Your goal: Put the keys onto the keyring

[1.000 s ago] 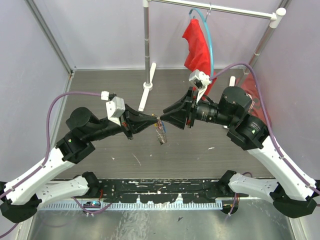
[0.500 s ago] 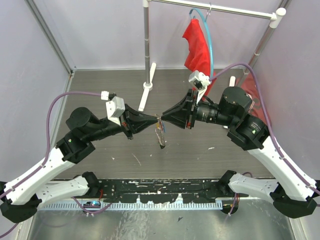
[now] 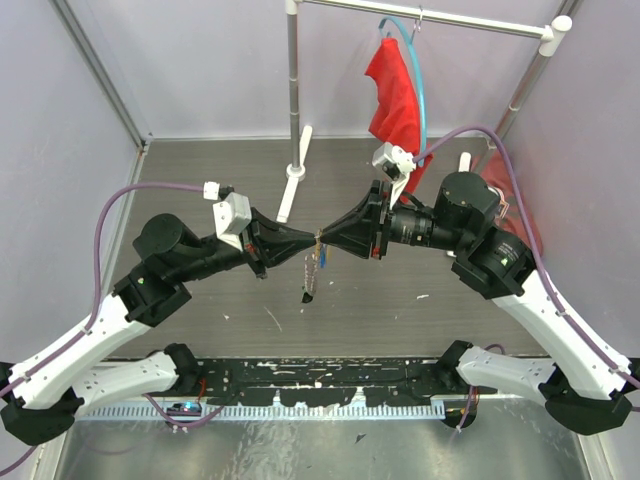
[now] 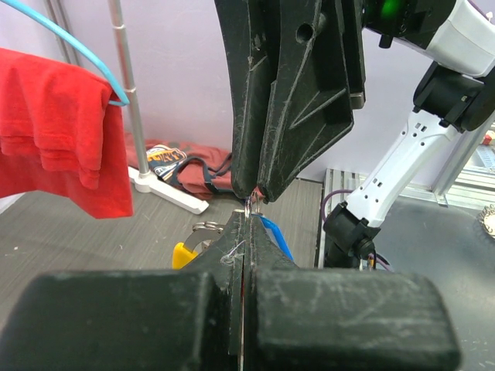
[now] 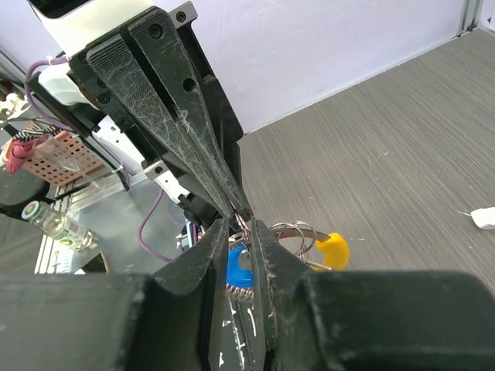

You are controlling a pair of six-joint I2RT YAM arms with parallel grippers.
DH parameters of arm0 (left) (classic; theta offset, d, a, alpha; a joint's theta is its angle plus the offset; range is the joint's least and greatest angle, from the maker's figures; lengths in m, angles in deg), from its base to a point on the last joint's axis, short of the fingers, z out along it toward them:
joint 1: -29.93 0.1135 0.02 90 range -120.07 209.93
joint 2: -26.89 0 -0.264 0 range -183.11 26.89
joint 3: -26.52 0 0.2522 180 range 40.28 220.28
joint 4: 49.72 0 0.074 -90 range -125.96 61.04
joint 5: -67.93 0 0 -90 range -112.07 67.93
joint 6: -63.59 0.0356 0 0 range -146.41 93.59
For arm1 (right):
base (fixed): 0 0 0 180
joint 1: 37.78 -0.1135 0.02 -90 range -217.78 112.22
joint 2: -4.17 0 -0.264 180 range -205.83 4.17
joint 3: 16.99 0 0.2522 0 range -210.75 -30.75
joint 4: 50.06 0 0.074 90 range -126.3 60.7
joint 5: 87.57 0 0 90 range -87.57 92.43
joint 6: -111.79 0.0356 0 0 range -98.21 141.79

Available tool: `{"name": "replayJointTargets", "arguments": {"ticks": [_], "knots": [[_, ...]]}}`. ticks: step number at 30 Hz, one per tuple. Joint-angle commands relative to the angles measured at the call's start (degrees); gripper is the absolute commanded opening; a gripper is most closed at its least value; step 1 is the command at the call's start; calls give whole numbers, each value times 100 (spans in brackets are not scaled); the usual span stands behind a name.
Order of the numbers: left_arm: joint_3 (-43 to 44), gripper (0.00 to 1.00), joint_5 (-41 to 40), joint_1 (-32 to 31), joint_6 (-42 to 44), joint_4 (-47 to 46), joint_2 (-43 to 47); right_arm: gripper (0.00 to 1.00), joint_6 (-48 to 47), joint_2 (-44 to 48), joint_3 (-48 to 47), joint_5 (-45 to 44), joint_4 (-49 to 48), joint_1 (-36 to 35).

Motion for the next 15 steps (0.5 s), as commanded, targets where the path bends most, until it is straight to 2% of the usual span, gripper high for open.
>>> {"name": "replayJointTargets", "arguments": {"ticks": [1,10,15], "knots": [[181,0,14,-1,4,-379,68,22,-58,31,-97,103,-54,5],[180,0,4,-1,9,-369,75,13,-110,22,-107,69,50,6],[175,0,-4,0,17,-344,87,4,-129,21,-98,24,72,4]]}}
